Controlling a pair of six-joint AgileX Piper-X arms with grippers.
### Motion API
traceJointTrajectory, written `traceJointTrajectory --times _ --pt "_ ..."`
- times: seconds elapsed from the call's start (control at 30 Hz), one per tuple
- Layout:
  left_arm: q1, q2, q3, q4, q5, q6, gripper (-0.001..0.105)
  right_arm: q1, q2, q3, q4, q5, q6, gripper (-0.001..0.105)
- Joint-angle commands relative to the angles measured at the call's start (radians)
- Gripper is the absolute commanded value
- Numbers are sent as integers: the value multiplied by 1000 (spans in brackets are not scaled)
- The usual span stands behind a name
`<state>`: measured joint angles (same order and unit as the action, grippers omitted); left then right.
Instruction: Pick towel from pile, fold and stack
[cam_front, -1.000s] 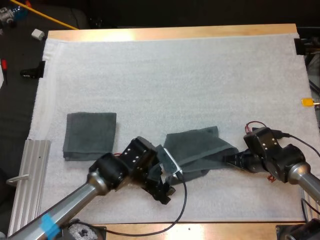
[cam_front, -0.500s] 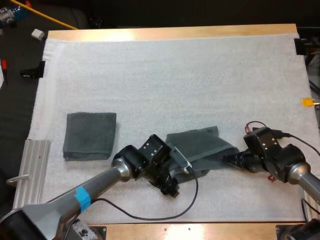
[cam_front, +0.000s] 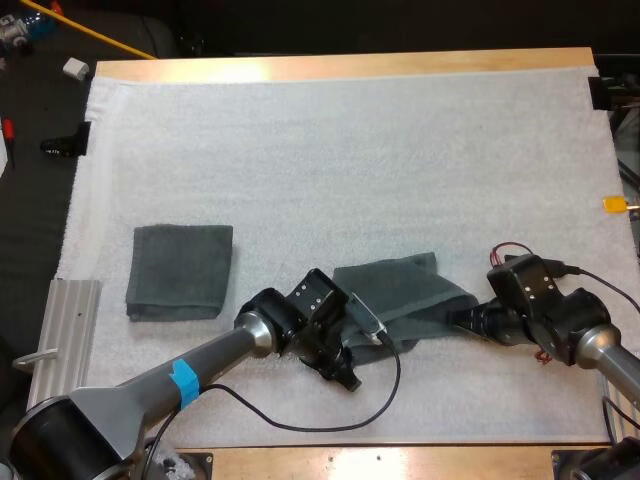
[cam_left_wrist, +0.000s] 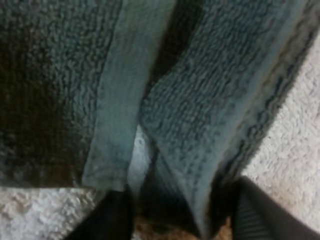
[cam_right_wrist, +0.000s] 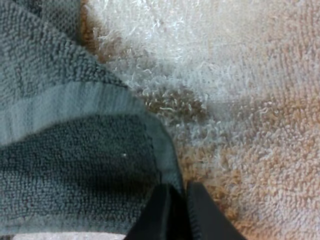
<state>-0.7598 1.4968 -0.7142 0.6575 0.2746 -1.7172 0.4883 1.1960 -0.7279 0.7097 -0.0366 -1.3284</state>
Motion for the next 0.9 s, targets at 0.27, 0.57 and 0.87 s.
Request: traceJointTrajectory --times 0.27,0.57,0.87 --pt "-6 -2 -15 45 -1 -19 0 -2 -3 -4 13 4 -4 0" --pt "-6 -114 -61 110 -4 -12 0 -2 -54 0 13 -1 -11 0" --pt "-5 -362 -122 255 -30 6 0 2 -301 -71 104 9 -14 0"
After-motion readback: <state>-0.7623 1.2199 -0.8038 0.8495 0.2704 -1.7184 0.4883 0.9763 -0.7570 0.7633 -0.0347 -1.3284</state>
